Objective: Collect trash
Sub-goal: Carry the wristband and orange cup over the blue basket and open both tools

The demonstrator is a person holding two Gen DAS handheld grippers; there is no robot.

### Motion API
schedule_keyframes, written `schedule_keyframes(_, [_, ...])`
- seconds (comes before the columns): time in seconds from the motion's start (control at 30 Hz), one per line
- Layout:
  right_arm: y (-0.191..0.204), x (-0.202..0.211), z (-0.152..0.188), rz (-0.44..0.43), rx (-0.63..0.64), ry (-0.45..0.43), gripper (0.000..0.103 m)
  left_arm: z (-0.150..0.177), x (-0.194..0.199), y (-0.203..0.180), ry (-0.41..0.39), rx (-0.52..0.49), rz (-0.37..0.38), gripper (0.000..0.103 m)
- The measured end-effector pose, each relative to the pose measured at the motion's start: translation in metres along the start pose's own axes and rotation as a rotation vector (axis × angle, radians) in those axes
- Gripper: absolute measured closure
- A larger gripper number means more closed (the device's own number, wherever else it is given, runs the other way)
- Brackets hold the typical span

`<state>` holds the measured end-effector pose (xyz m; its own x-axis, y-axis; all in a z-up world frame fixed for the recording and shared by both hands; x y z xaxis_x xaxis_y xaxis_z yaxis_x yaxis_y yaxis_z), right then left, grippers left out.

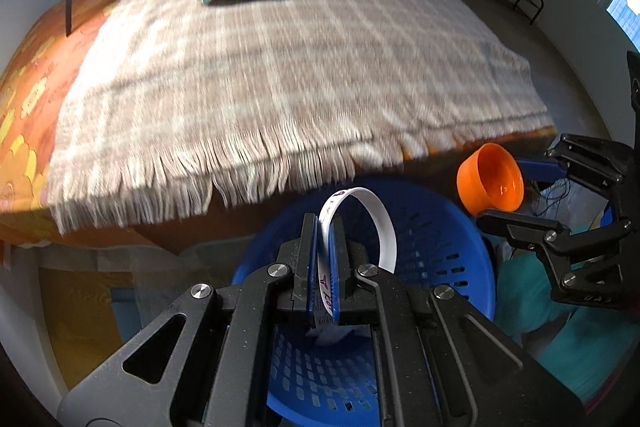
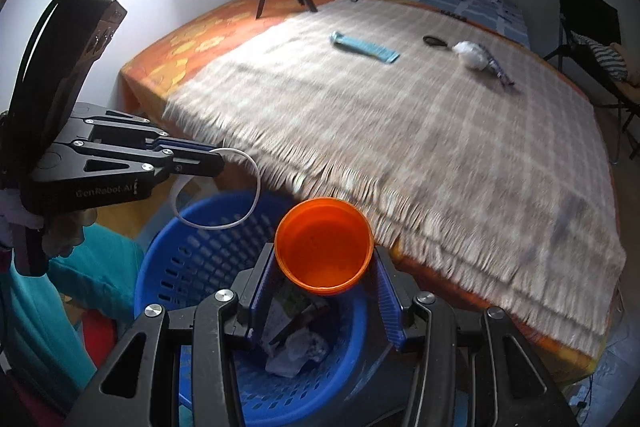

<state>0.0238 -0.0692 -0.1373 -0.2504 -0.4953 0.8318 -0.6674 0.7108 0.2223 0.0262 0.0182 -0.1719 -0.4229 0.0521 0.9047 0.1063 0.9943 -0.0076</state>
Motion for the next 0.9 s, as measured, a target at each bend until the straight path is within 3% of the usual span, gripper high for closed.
schedule_keyframes(0.9, [0.007, -0.041, 0.040, -0.018, 0.004, 0.107, 0.054, 0.056, -0.045, -0.013, 0.110, -0.030, -0.020, 0.100])
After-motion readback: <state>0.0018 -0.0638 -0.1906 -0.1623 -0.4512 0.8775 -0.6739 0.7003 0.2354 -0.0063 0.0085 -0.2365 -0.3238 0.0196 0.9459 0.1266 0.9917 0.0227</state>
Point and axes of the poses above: each gripper's, at about its wrist camera, not at the fingertips, and x roughly against the way its jaws point, y to its left, z to its underside, the point moved 8 cm from there along -x, roughly the way its jaws point, and after that the axes turned 9 degrees about -z, right-handed, at the moved point
